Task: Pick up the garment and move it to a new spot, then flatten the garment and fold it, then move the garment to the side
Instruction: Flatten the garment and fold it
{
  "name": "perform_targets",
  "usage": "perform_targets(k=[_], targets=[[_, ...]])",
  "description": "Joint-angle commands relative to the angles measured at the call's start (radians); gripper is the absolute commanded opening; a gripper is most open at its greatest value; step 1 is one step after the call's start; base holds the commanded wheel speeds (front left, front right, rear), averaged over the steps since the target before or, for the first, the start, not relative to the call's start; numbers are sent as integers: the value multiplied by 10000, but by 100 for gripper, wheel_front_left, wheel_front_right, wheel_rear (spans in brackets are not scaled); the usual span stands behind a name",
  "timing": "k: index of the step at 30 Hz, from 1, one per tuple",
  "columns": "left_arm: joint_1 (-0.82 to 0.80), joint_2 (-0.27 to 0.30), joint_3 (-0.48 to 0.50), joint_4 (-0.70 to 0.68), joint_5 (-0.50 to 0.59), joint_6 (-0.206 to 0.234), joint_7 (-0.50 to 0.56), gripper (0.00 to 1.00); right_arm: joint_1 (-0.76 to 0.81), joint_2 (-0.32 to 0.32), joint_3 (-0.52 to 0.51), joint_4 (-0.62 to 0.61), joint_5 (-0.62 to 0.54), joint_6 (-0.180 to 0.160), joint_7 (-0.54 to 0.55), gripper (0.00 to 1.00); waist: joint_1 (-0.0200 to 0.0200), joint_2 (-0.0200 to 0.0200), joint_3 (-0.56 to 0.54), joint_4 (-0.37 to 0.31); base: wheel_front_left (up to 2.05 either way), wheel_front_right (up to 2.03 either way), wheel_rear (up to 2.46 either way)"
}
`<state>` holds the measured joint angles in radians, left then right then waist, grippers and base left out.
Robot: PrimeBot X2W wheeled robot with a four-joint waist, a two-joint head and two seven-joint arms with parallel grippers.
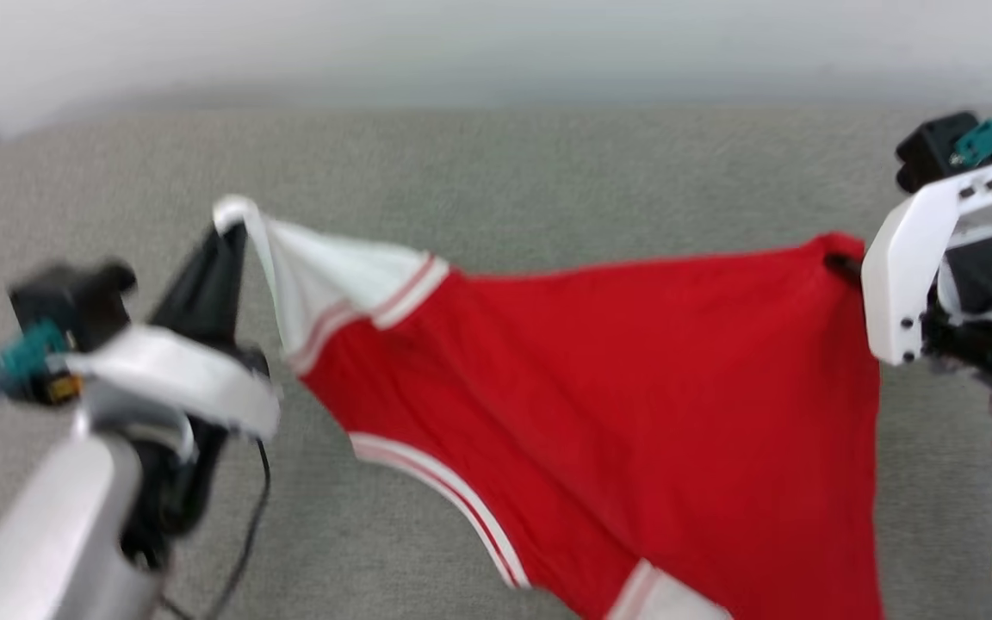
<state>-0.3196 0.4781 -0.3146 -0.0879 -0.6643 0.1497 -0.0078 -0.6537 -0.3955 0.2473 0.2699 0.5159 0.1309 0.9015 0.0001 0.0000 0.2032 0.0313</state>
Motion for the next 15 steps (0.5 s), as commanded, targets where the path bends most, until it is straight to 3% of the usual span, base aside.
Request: perform_targets(k=[1, 8, 15], targets=[[-894, 98, 49, 274, 121, -119, 171, 0, -440, 79, -94, 135, -125, -4, -291, 0, -1, 0, -560, -410, 0, 0, 0], [-3107, 60, 302, 1705, -128, -369, 667, 0, -1504, 220, -66, 672, -177, -4, -1004, 0, -1, 0, -1122, -823, 0, 0, 0], [-5836, -4, 347, 3748, 57, -678, 757, 0, -3119, 97, -120, 1201, -446, -6, -2041, 0, -1, 0, -881, -990, 0, 0, 0]])
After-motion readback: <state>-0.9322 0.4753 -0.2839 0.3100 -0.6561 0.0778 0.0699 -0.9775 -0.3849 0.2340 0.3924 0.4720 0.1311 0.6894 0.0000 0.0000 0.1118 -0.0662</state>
